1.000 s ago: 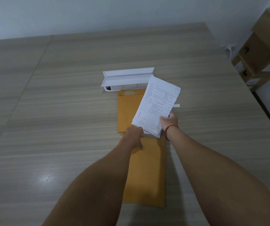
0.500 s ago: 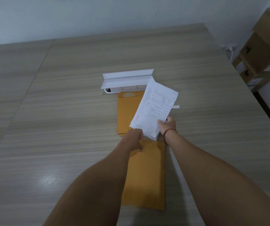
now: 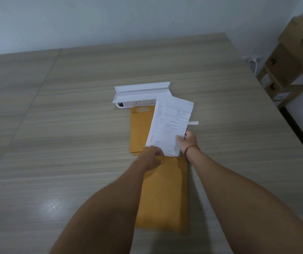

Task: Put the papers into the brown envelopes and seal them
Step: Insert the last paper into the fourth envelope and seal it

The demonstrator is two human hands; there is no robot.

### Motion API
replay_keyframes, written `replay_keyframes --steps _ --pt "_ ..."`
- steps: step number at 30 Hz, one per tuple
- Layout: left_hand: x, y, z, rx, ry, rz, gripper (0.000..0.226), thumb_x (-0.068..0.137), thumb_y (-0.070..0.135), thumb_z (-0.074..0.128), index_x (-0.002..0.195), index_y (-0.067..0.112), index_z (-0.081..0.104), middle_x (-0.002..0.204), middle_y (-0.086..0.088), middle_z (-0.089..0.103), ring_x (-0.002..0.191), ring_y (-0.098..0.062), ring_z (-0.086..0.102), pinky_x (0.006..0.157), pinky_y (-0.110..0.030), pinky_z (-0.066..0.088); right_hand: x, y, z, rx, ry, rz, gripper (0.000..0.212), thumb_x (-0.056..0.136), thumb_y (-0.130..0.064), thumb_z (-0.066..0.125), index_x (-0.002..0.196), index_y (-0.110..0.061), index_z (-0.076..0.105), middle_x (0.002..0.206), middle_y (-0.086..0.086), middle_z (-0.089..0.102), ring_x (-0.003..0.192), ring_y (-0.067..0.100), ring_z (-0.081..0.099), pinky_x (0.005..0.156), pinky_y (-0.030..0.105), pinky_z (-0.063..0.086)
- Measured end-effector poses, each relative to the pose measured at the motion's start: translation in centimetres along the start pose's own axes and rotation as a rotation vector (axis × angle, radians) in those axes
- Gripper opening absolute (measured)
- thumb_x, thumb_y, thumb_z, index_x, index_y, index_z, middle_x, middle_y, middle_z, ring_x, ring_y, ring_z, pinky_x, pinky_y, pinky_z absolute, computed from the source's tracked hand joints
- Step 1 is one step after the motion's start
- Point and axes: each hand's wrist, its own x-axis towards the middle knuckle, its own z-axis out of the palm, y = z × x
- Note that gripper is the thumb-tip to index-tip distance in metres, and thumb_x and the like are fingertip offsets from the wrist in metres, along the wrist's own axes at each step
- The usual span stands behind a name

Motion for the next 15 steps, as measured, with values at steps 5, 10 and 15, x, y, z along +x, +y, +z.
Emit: replay_keyframes --steps 5,10,15 --pt "0.1 -0.1 -0.2 -0.008 0.02 0.027 0.021 0.084 0.014 0.069 0.105 0.014 0.07 0.111 -0.007 0.065 0.103 -0.023 0.059 0.082 -0.027 0.046 -0.1 -0.2 0.1 0.013 -0.034 -0.026 0.023 0.095 -0.011 0.05 0.115 -0.008 0.059 0.107 0.004 0.065 0.091 0.017 0.059 0.069 0.024 0.048" --pt "0.0 -0.7 -0.4 -0.051 0.078 0.006 0.016 0.086 0.013 0.065 0.102 0.012 0.07 0.107 -0.008 0.065 0.1 -0.024 0.059 0.079 -0.023 0.042 -0.3 0.1 -0.1 -0.012 -0.088 -0.056 0.021 0.096 -0.011 0.051 0.115 -0.011 0.059 0.101 -0.001 0.064 0.09 0.015 0.058 0.068 0.019 0.048" --pt "0.2 -1.4 -0.4 -0.065 0.178 -0.058 0.012 0.088 0.012 0.063 0.096 0.007 0.071 0.106 -0.008 0.064 0.102 -0.022 0.058 0.083 -0.026 0.045 0.3 1.2 -0.1 -0.238 -0.118 -0.073 0.017 0.09 -0.025 0.056 0.106 -0.027 0.059 0.103 -0.004 0.068 0.103 0.023 0.061 0.098 0.042 0.049"
